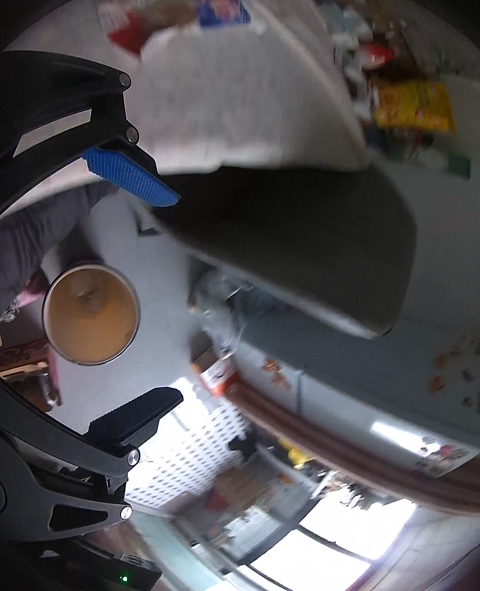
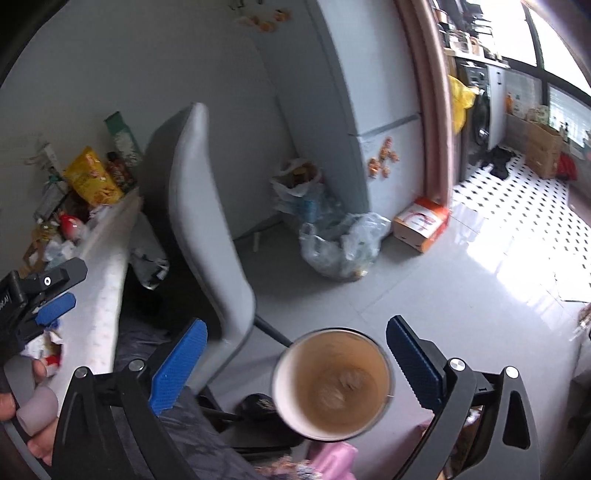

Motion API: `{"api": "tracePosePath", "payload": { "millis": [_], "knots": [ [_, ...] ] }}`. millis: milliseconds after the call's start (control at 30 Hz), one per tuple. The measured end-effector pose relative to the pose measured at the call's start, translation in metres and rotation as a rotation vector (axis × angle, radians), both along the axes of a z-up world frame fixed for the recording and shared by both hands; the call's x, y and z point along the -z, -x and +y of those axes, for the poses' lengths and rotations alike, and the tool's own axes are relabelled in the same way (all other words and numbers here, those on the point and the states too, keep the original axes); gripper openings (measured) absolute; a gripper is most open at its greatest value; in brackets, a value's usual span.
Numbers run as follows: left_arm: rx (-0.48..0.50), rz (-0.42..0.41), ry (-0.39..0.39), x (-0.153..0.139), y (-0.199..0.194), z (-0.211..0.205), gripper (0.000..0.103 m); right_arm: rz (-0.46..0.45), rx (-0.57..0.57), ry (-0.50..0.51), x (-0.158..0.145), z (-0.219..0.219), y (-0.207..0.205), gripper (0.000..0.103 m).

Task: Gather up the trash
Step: 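Move both tools back over the table toward the remaining trash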

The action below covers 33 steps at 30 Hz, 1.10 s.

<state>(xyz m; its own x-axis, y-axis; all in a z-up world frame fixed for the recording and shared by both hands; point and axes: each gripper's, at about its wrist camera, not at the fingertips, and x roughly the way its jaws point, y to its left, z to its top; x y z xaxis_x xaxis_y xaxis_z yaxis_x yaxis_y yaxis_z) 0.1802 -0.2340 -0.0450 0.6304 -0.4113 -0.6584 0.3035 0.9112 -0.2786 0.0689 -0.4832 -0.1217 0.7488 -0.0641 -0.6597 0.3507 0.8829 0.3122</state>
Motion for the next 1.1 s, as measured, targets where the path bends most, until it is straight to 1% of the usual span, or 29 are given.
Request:
{"api": "tracePosePath", "payload": {
  "millis": [167,267,367,433,533,667,733,833,967,1067,1100],
  "knots": [
    [-0.102,-0.042,0.011,-0.015,0.010,0.048,0.098,-0.034,-0.035,0.001,-0.022,0.037,-0.011,0.096],
    [-0.155,-0.058,0.012,-0.019,0.017,0.074,0.098,-0.053,-0.048,0.009,-0.034,0.057,-0.013,0.096],
    [-0.234,-0.079,-0.019,-0.022,0.027,0.098,0.098,-0.080,-0.065,0.042,-0.045,0.076,-0.010,0.096],
    [-0.271,-0.064,-0.034,-0.023,0.029,0.109,0.098,-0.087,-0.079,0.060,-0.050,0.087,-0.008,0.096],
    [-0.300,-0.050,0.000,-0.024,0.033,0.127,0.098,-0.075,-0.100,0.104,-0.056,0.106,-0.010,0.096],
    [-0.341,-0.081,0.013,-0.029,0.044,0.147,0.098,-0.074,-0.125,0.171,-0.062,0.131,-0.008,0.096],
    [-0.366,-0.093,0.022,-0.031,0.050,0.157,0.098,-0.084,-0.159,0.176,-0.066,0.140,-0.008,0.096],
    [-0.394,-0.120,0.030,-0.032,0.059,0.170,0.098,-0.095,-0.182,0.192,-0.071,0.155,-0.006,0.096],
    [-0.403,-0.146,0.031,-0.029,0.068,0.186,0.098,-0.110,-0.255,0.165,-0.074,0.172,-0.006,0.096],
    [-0.409,-0.158,0.071,-0.025,0.075,0.203,0.098,-0.104,-0.293,0.188,-0.075,0.187,-0.006,0.096],
    [-0.417,-0.160,0.070,-0.024,0.077,0.206,0.098,-0.106,-0.308,0.188,-0.076,0.192,-0.006,0.096]
  ]
}}
